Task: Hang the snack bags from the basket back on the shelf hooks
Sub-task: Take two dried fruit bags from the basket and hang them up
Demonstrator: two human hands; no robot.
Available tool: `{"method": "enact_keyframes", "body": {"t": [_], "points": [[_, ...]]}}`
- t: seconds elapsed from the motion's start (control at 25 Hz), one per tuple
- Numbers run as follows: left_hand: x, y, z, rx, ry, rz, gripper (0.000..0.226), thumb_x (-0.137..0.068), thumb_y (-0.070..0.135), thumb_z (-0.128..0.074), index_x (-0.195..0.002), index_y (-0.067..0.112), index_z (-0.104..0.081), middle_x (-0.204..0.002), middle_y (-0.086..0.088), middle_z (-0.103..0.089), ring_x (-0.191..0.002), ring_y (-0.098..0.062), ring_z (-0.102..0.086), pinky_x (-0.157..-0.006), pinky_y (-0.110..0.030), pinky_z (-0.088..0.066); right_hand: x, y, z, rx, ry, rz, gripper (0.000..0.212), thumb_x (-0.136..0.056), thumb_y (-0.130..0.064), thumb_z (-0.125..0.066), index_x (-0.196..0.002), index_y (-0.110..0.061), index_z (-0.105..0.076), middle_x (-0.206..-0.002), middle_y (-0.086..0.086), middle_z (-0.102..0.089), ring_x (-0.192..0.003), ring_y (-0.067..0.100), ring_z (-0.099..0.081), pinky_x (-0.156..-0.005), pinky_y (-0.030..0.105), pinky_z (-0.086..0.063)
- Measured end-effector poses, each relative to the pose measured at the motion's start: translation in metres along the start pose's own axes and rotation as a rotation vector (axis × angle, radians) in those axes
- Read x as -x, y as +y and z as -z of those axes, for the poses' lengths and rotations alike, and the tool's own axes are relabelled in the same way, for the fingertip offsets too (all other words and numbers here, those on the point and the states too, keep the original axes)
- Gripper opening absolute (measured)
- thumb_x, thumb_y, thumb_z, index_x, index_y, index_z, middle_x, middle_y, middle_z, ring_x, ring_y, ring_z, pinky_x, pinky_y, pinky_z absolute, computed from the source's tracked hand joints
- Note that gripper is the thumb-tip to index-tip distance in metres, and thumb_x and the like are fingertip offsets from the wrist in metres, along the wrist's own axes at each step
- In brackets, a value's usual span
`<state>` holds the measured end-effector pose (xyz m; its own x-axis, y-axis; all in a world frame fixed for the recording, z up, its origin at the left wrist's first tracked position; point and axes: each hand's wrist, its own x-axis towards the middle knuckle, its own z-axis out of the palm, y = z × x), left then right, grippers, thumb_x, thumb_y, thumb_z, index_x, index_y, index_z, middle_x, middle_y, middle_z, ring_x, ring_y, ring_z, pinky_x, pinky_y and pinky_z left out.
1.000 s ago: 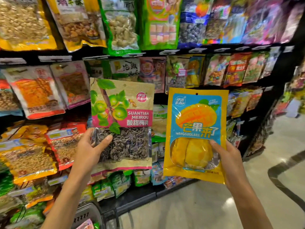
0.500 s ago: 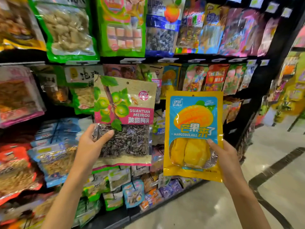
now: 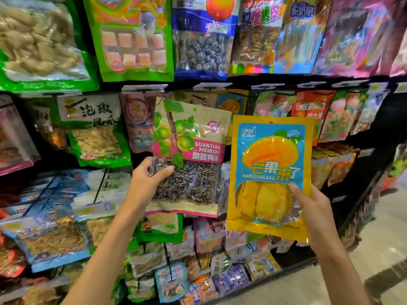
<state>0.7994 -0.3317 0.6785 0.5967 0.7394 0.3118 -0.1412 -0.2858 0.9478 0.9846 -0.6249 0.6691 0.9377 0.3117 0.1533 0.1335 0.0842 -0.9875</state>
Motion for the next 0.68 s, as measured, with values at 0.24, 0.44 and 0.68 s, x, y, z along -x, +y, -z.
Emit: {"method": "enact_keyframes", "body": {"t": [0.24, 0.44, 0.68], "points": [[-0.053, -0.006, -0.068, 0.081, 0.118, 0.022, 0.032, -0.086, 0.020, -0.073, -0.117, 0.022, -0.067, -0.118, 0.006, -0.071, -0.116, -0.014, -0.062, -0.110, -0.046, -0.040, -0.094, 0.001, 0.022, -0.005, -0.089, -0.004, 0.017, -0.097, -0.027, -0.060, -0.111, -0.028, -0.070, -0.102, -0.014, -0.076, -0.094, 0.003, -0.070, -0.083, 0.032, -0.052], [-0.074, -0.011, -0.093, 0.105, 0.157, 0.011, 0.049, -0.081, 0.036, -0.078, -0.125, 0.024, -0.063, -0.126, 0.007, -0.067, -0.123, -0.014, -0.058, -0.112, -0.047, -0.038, -0.146, 0.007, 0.024, -0.001, -0.164, -0.027, 0.022, -0.096, -0.028, -0.060, -0.116, -0.023, -0.069, -0.108, -0.011, -0.073, -0.104, 0.011, -0.066, -0.090, 0.037, -0.051], [-0.080, -0.024, -0.101, 0.077, 0.169, 0.049, 0.066, -0.065, 0.058, -0.078, -0.123, 0.031, -0.063, -0.124, 0.010, -0.067, -0.122, -0.013, -0.058, -0.111, -0.048, -0.038, -0.169, 0.010, 0.019, -0.013, -0.238, -0.016, 0.013, -0.097, -0.026, -0.059, -0.106, -0.029, -0.068, -0.099, -0.015, -0.072, -0.086, -0.004, -0.067, -0.064, 0.015, -0.047]]}}
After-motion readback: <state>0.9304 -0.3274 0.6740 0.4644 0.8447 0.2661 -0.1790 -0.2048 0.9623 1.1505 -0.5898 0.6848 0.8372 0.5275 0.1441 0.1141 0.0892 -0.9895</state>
